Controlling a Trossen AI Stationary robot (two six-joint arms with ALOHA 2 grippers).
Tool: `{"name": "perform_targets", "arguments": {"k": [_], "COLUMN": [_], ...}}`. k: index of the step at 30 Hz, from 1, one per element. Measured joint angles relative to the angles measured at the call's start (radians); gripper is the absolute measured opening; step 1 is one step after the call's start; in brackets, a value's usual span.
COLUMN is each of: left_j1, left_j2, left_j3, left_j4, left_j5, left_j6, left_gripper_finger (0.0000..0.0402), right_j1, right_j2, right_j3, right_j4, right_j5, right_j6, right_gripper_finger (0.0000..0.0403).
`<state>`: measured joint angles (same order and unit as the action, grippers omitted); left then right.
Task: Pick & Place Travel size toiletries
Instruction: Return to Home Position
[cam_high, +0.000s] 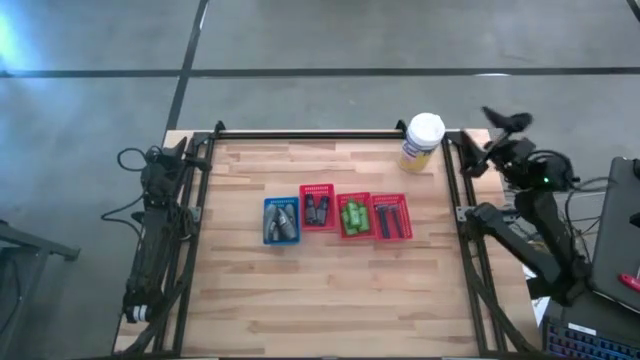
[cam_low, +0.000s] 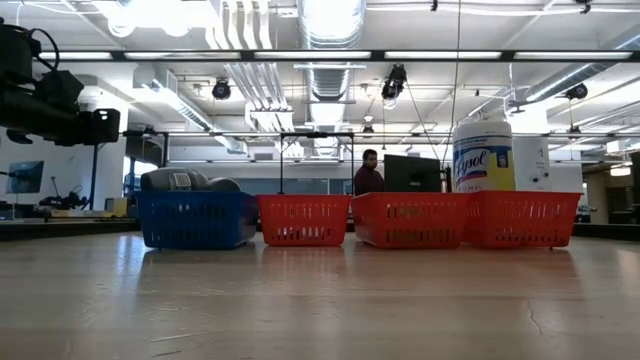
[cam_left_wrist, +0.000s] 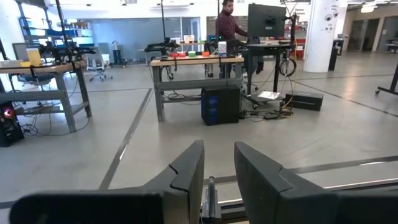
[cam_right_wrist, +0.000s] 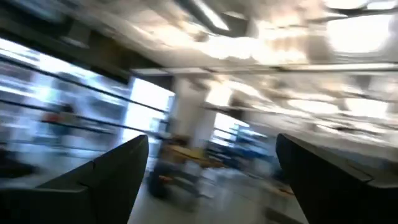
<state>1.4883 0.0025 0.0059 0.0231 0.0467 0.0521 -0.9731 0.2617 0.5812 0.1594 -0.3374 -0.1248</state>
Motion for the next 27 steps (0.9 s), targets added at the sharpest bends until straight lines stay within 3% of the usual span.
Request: {"name": "perform_targets", "arguments": {"k": [4,13,19,25,27], "left_j1": [0.0,0.0,0.0,-0.001,-0.001], "left_j2": [0.0,0.0,0.0,0.0,0.0], "left_j3": [0.0,0.0,0.0,0.0,0.0], "left_j4": [0.0,0.002,0.002,0.002,0.002], "left_j5": [0.0,0.001,0.001,0.001,0.001], "left_j6": [0.0,0.0,0.0,0.0,0.0], "left_gripper_finger": [0.0094,0.0094,0.0094,0.0094,0.0094], "right_j1": [-0.131,-0.411,-0.485,-0.481,-0.478], "right_j2": [-0.08,-0.146,-0.215,-0.261,-0.261], "right_j3": [-0.009,-0.206,-0.418,-0.574,-0.571], "right_j4": [-0.048,-0.002,0.189,0.172,0.04], "right_j5": [0.152,0.157,0.155,0.197,0.218], "right_j6": [-0.04,0.032,0.116,0.212,0.233], "right_gripper_finger": [0.0358,0.0347,0.0328,0.0329,0.0335]}}
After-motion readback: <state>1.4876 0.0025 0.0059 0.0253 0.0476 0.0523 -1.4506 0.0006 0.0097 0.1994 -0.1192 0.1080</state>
